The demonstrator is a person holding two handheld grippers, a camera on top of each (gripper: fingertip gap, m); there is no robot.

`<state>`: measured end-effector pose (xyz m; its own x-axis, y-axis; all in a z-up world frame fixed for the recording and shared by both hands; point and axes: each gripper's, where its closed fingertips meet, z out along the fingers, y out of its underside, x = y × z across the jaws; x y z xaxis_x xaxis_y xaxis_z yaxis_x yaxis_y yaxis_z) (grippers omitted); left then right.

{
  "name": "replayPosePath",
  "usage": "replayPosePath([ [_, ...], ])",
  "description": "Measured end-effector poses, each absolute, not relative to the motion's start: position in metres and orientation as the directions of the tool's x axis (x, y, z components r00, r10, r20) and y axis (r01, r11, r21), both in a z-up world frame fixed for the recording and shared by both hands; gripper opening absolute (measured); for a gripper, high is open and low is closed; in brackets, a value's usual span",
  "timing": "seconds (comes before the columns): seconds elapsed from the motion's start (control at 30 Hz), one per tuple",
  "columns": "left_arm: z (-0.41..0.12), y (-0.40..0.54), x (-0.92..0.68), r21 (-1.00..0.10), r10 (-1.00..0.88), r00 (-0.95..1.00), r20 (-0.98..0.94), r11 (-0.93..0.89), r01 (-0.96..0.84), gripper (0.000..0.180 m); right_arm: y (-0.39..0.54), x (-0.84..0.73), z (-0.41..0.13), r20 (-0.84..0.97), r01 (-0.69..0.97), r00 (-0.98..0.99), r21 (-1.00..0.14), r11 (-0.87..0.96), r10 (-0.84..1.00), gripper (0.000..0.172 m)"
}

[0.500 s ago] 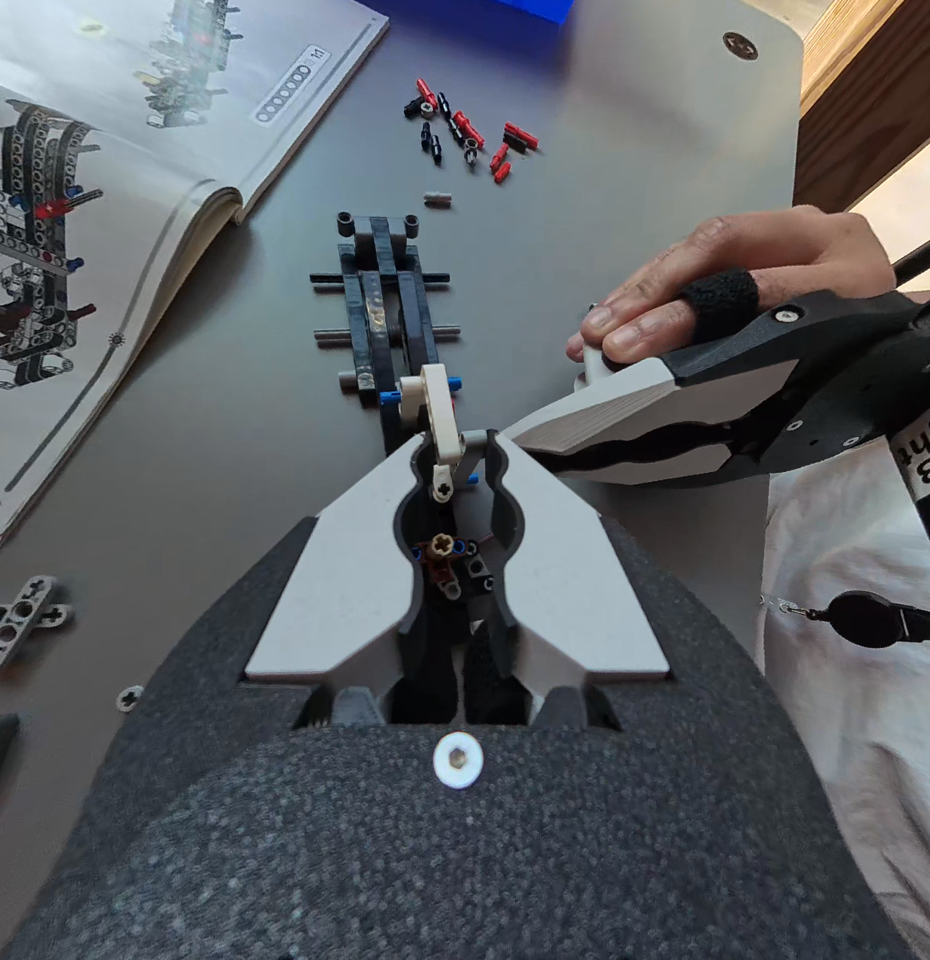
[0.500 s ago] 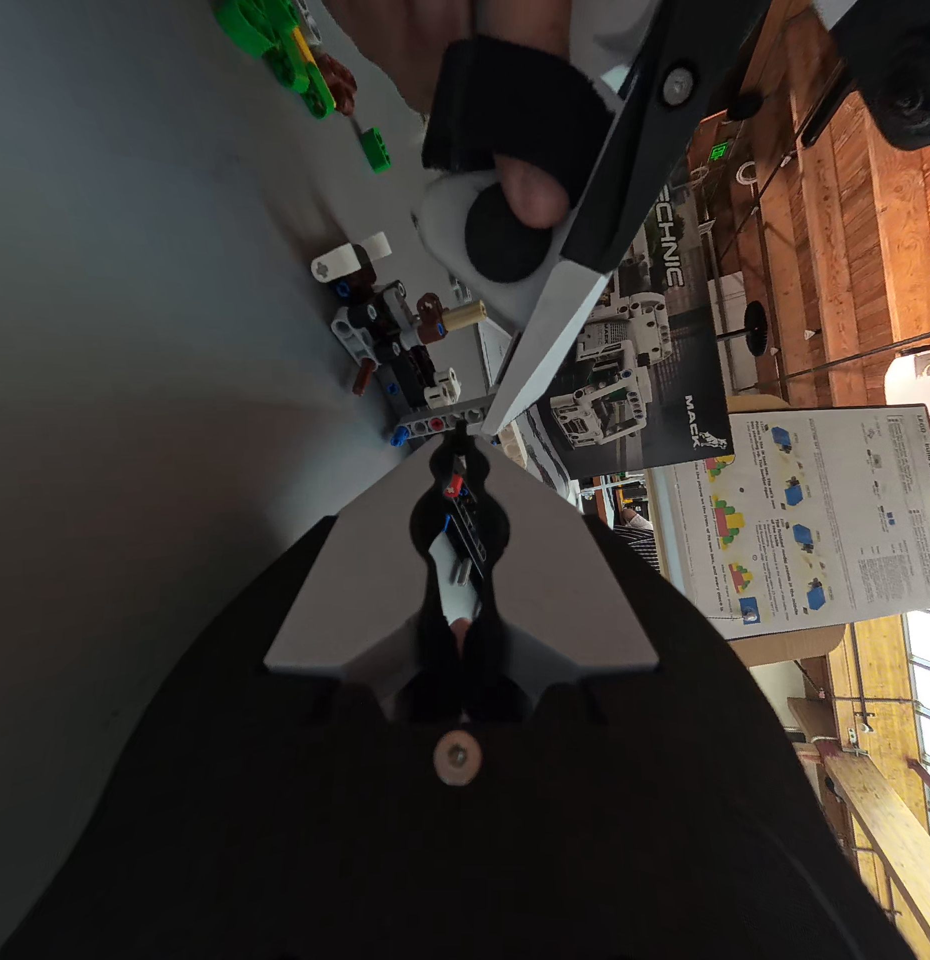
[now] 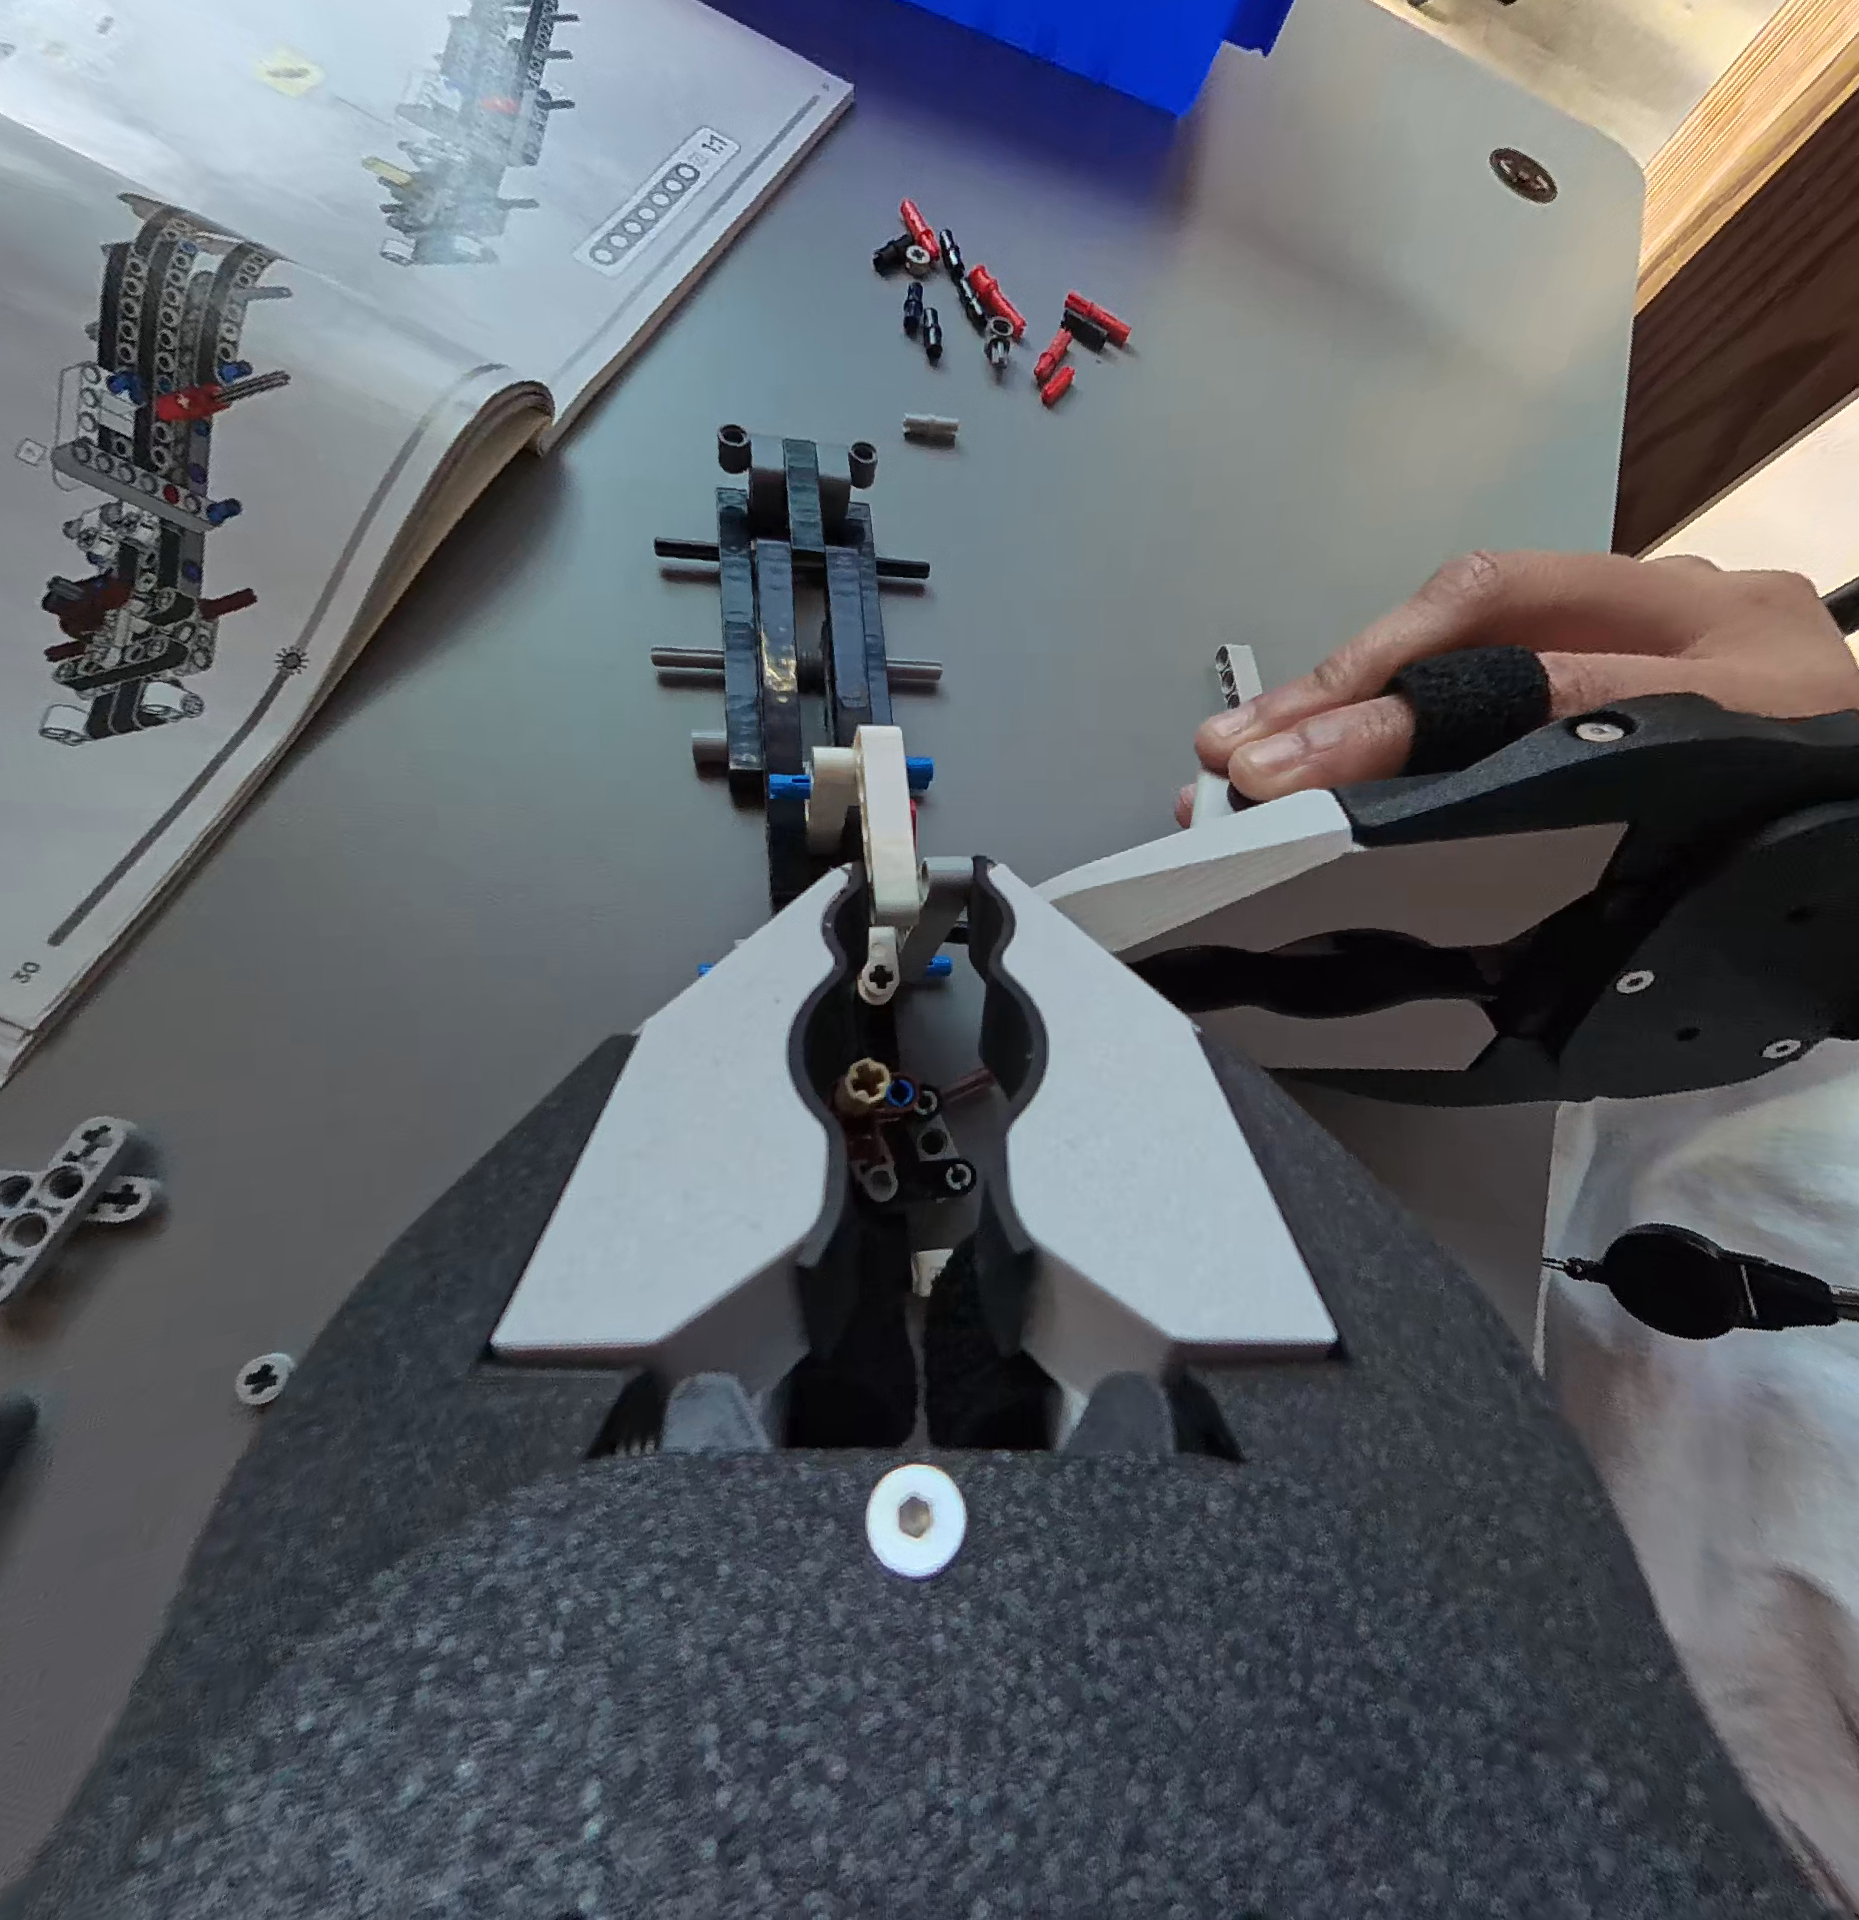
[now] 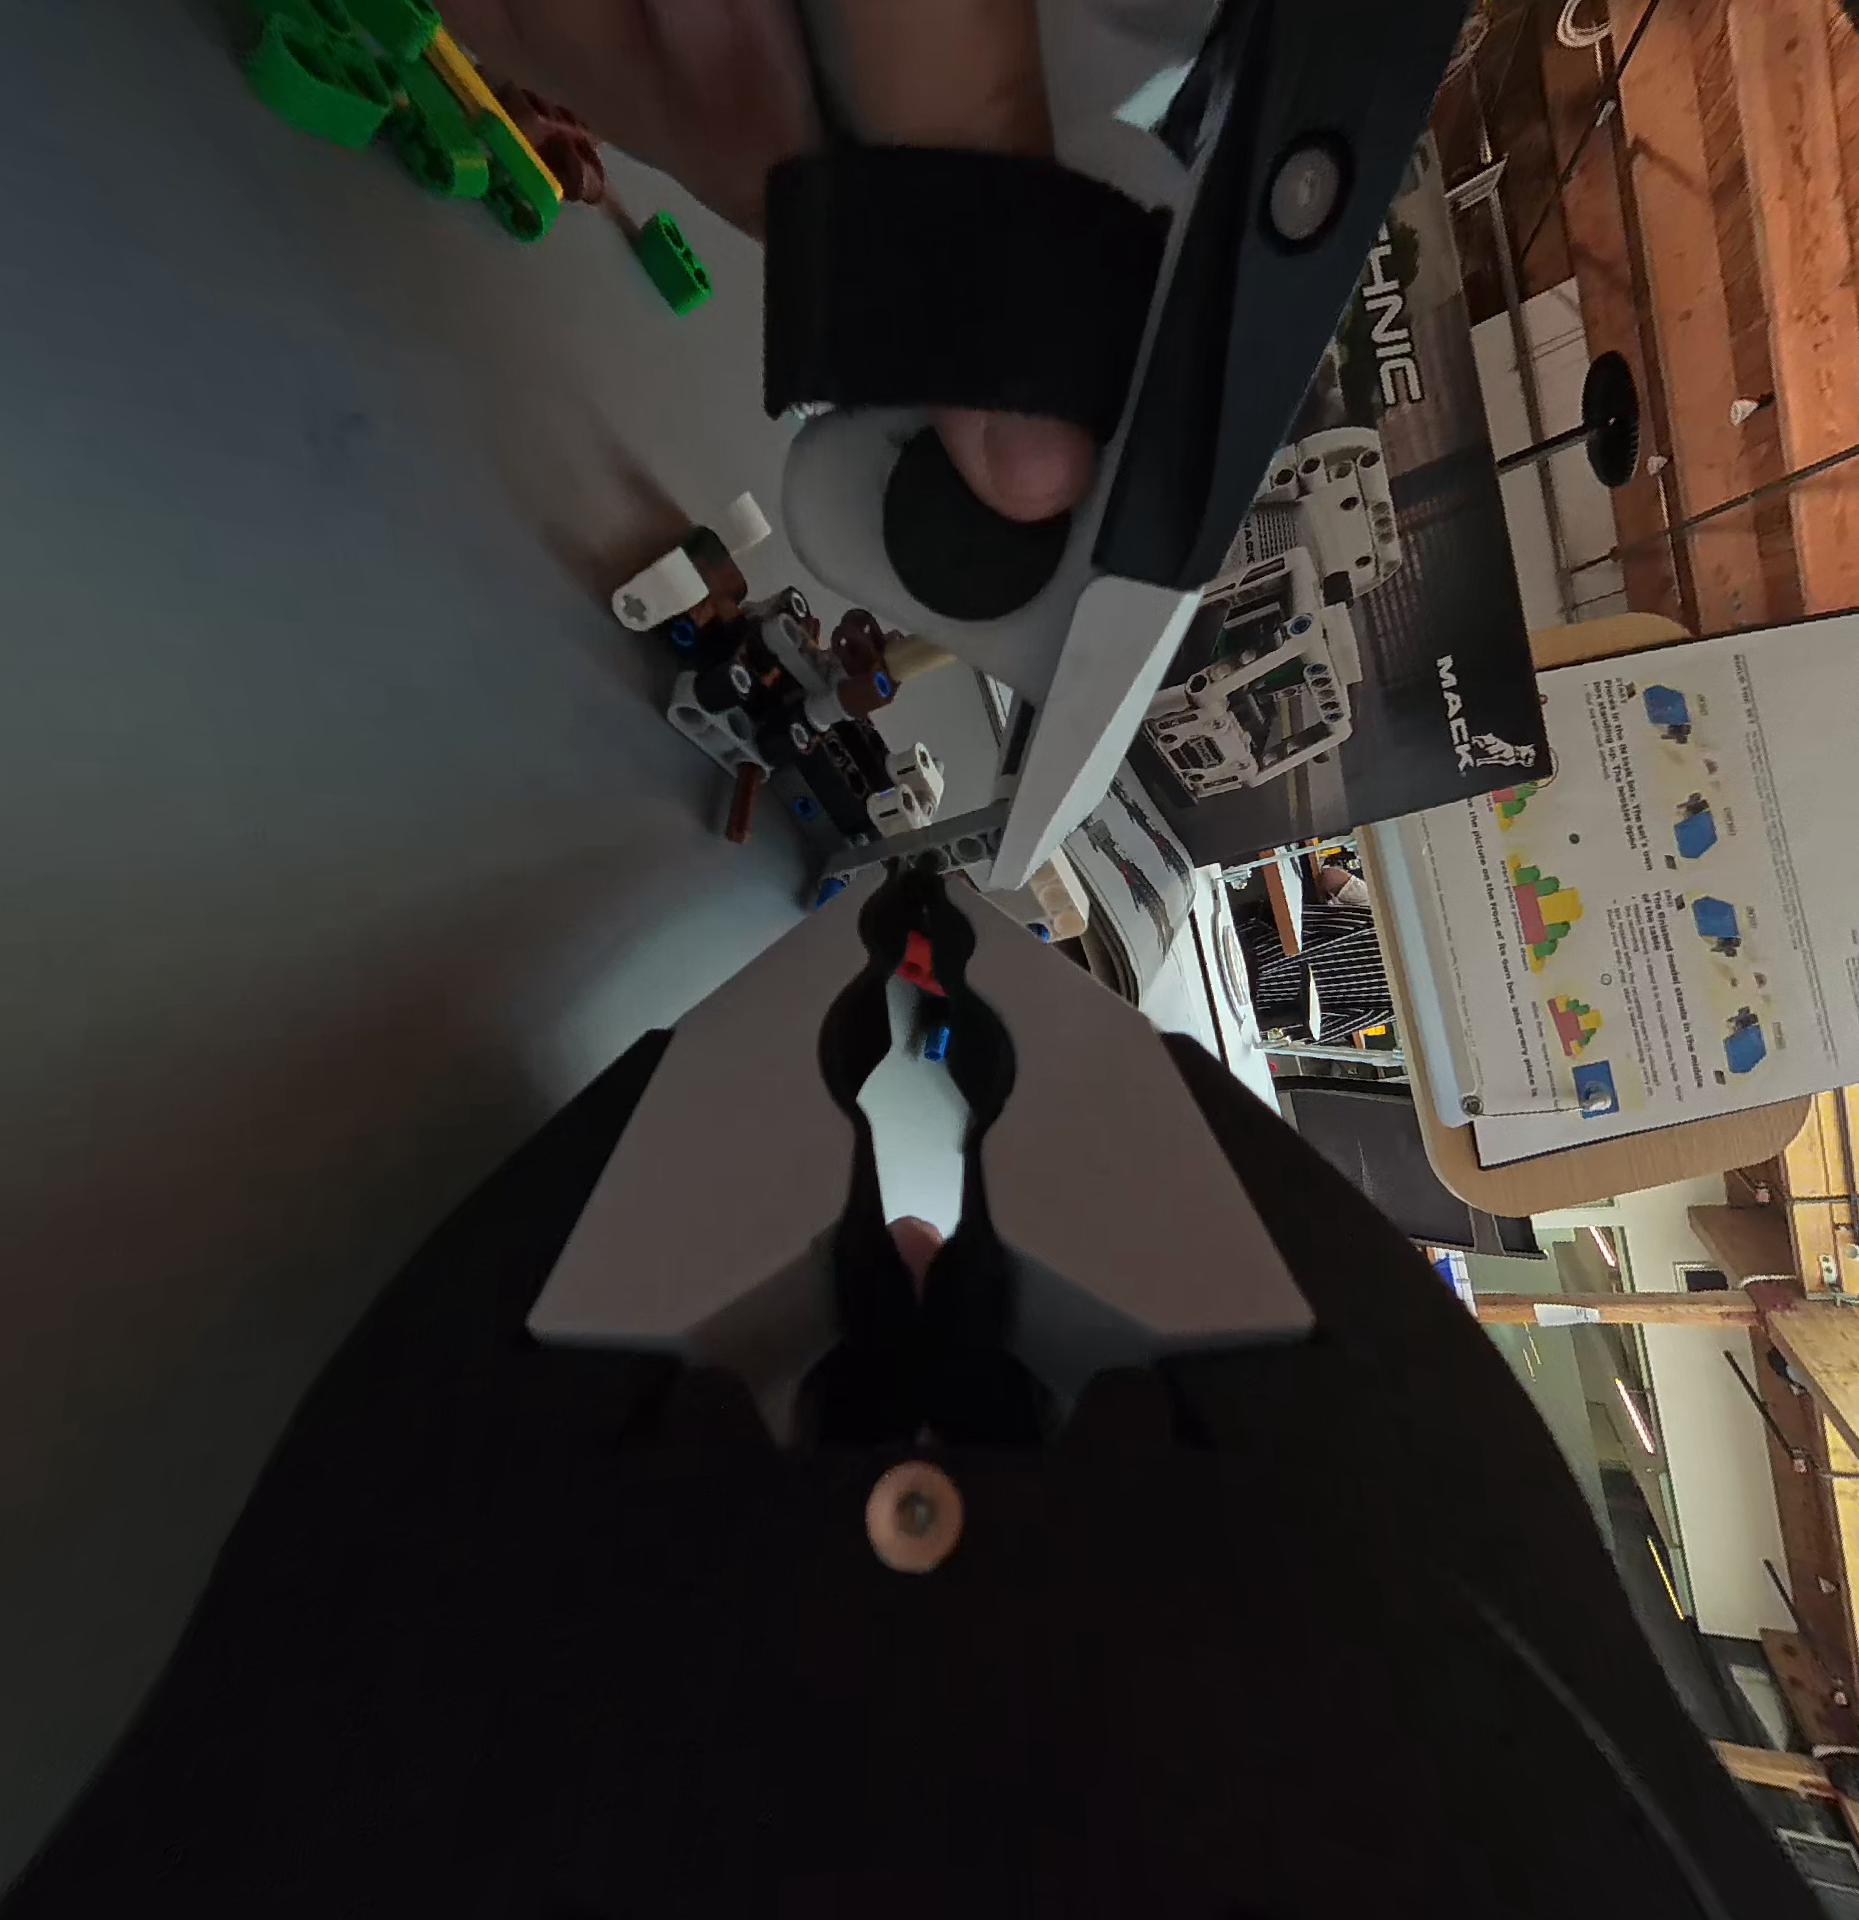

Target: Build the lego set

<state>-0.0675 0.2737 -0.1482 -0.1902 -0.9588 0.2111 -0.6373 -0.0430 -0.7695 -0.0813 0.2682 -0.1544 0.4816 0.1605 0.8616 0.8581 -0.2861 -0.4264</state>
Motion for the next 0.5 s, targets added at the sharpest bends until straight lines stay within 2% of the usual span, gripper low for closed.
replayPosePath([
  [0.5, -0.1481, 0.2741, -0.0673, -0.772, -0.954, -0.207, 0.215, -0.036, -0.634, 0.017, 0.2702, -0.0802, -0.1529, 0.868, 0.866, 0.471, -0.42, -0.273, 0.158, 0.001],
])
